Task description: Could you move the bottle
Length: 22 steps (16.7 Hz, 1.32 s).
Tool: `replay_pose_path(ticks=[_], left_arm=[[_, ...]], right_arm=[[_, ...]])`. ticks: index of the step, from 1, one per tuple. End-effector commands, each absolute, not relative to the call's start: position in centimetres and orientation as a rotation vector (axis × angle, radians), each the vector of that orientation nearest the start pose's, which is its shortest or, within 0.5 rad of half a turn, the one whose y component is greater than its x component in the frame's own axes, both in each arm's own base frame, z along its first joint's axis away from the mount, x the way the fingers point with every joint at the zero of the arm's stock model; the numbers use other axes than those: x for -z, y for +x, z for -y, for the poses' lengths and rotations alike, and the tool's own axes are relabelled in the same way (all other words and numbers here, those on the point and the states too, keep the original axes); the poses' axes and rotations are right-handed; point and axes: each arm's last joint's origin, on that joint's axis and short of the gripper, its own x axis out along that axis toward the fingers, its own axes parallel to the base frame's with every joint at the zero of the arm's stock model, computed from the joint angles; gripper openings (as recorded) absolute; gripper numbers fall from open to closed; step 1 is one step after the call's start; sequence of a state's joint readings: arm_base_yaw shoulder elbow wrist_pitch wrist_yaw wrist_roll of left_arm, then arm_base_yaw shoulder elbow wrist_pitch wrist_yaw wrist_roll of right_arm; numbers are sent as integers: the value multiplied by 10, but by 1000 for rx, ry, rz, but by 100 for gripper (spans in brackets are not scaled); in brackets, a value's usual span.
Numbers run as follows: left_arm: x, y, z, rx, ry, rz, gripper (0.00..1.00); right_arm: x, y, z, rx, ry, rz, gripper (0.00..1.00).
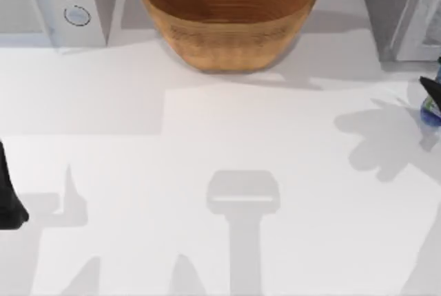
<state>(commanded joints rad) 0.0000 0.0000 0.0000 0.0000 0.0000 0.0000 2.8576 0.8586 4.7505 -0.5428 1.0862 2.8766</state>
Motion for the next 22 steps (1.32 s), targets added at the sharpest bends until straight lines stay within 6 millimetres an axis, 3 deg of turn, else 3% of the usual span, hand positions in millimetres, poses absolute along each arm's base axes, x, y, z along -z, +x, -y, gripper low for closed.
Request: replay_pose_path(ticks=[4, 6, 8, 15, 22], left_arm=[[-160, 106, 1, 0, 0, 0, 100], [-160, 106, 1, 0, 0, 0, 100], [-160, 106, 1, 0, 0, 0, 100], [-160, 106, 1, 0, 0, 0, 100], [-160, 106, 1, 0, 0, 0, 100]], right_arm=[[-82, 326, 168, -773, -73, -42, 0], [-87, 307, 197, -765, -54, -26, 0], [-90, 295, 213, -760, -42, -12, 0], [-85, 294, 214, -765, -25, -17, 0], [-63, 319, 193, -766, -39, -17, 0]])
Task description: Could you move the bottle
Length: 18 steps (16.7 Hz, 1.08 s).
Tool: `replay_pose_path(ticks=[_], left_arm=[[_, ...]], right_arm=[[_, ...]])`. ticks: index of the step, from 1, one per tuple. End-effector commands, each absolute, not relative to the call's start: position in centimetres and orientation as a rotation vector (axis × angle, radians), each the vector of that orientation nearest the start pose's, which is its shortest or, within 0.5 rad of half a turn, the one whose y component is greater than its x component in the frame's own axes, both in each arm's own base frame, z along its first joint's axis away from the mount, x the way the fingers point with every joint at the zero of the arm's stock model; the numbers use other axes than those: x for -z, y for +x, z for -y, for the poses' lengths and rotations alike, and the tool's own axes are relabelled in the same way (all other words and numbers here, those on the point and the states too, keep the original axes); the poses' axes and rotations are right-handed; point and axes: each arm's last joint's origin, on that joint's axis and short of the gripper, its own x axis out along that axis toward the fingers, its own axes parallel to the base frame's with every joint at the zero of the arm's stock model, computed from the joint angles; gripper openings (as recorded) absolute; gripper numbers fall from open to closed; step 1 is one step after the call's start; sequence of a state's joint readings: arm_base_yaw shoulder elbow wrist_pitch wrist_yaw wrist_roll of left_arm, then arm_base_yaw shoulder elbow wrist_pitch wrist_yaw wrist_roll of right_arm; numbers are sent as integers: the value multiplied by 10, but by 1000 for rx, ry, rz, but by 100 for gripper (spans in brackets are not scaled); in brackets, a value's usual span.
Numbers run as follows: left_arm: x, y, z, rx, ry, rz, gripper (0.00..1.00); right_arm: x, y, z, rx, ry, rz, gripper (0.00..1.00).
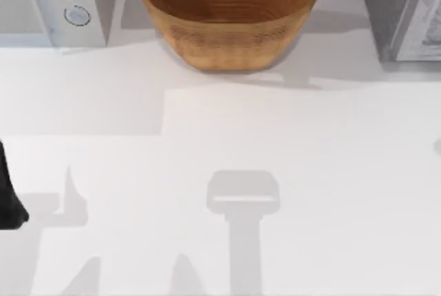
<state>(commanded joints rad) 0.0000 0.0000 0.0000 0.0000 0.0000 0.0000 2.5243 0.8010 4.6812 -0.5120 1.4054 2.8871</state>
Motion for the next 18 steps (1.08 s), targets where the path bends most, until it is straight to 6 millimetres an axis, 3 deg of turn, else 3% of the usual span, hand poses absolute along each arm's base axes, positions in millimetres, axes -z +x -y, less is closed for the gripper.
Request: replay_pose_path(ticks=[9, 18], left_arm=[[-160, 106, 1, 0, 0, 0, 100], [-160, 106, 1, 0, 0, 0, 100]], right_arm=[[-52, 329, 182, -759, -39, -8, 0], [-52, 329, 182, -759, -39, -8, 68]])
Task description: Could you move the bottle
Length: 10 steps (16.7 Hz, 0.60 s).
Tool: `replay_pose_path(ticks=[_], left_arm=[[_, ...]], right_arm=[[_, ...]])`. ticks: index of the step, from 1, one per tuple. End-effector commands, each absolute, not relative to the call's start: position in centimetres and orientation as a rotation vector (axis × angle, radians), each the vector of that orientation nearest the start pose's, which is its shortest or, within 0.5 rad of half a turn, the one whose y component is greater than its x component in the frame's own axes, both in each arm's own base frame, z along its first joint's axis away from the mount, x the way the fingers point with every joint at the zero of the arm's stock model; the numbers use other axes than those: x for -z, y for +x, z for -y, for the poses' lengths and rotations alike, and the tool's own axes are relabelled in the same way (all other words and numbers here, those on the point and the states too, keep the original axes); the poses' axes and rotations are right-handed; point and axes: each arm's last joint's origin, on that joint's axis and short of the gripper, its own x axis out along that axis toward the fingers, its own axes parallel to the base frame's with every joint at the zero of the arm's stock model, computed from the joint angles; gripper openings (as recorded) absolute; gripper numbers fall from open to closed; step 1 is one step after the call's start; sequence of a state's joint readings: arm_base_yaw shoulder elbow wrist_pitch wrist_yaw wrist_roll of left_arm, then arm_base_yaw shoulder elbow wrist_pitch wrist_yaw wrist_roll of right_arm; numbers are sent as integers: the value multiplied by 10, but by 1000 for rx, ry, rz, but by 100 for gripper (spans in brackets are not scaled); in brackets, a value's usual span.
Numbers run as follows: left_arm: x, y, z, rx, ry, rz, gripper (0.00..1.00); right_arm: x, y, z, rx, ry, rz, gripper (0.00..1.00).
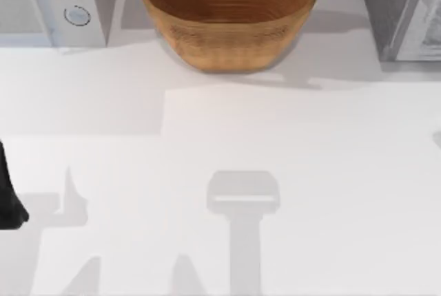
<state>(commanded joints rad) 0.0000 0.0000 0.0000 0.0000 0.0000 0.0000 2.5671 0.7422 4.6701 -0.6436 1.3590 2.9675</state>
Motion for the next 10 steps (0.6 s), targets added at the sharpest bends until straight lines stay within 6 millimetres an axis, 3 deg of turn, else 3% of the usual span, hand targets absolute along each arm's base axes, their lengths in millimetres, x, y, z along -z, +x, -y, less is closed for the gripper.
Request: replay_pose_path(ticks=[4, 10], left_arm=[[-160, 106, 1, 0, 0, 0, 100], [-160, 106, 1, 0, 0, 0, 100]], right_arm=[[-52, 329, 182, -759, -39, -8, 98], [-52, 329, 182, -759, -39, -8, 100]])
